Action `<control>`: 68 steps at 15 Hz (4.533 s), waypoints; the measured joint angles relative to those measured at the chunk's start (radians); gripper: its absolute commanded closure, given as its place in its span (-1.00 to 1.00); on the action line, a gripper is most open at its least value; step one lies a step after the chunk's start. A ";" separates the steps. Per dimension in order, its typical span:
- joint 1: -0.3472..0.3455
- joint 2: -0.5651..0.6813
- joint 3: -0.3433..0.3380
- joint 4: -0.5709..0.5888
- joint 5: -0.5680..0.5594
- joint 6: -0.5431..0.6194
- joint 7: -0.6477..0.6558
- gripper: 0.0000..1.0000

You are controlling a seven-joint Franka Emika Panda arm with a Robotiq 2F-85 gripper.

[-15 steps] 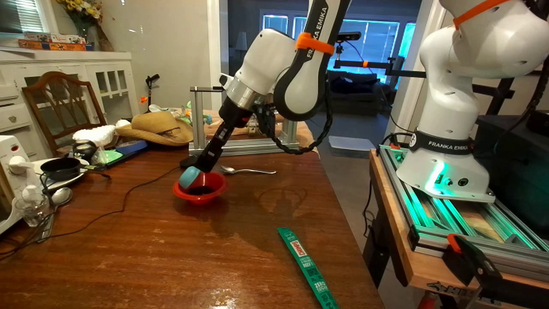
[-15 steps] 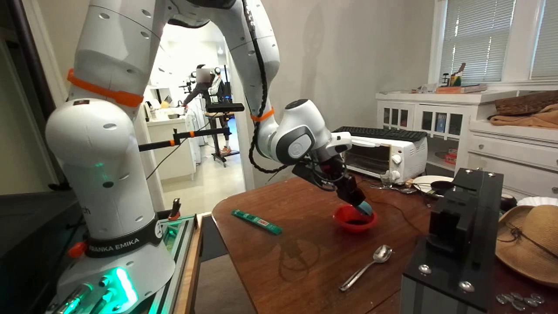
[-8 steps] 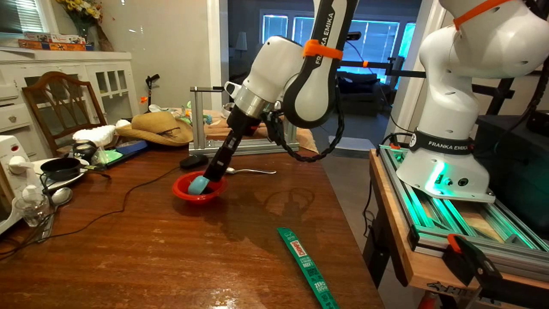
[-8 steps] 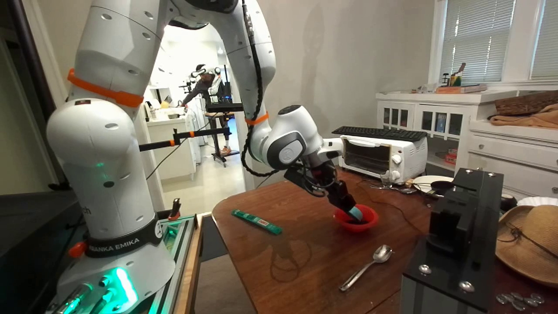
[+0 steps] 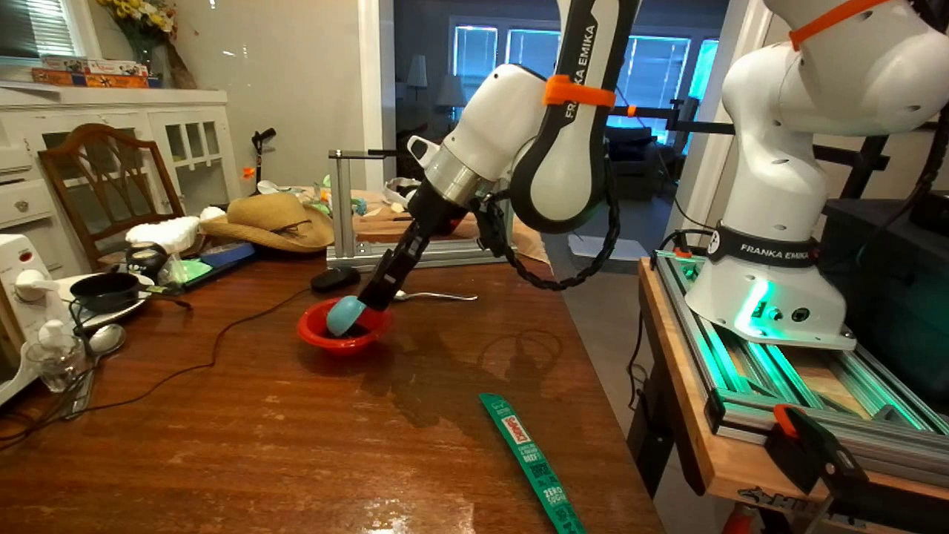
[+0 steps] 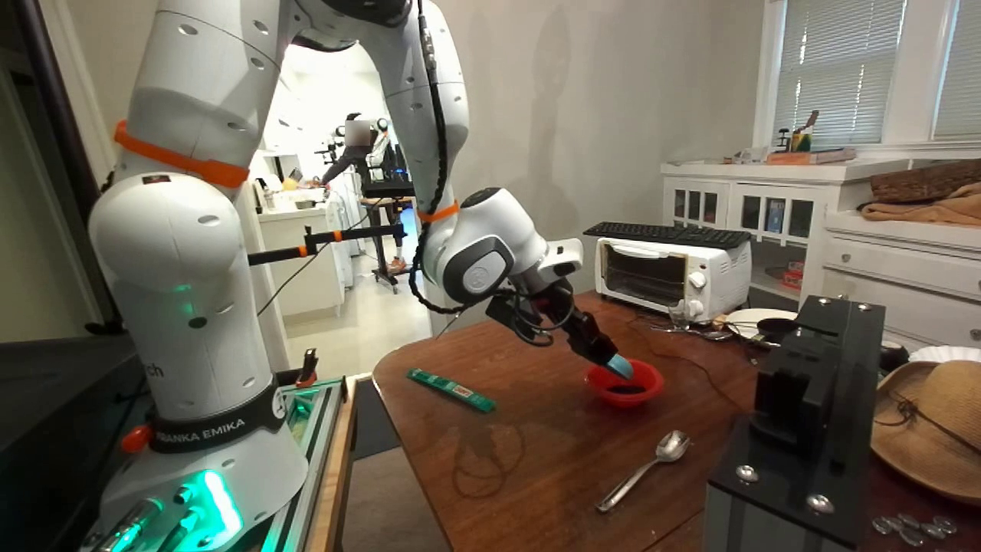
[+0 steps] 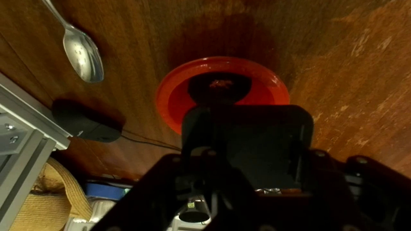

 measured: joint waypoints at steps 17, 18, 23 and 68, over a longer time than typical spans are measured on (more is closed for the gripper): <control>0.019 -0.028 0.039 -0.026 0.159 -0.021 -0.082 0.55; 0.027 -0.030 0.033 -0.028 0.160 0.004 -0.082 0.55; 0.062 -0.043 0.003 -0.022 0.208 -0.008 -0.092 0.55; 0.240 -0.335 -0.145 0.046 0.465 -0.435 -0.089 0.55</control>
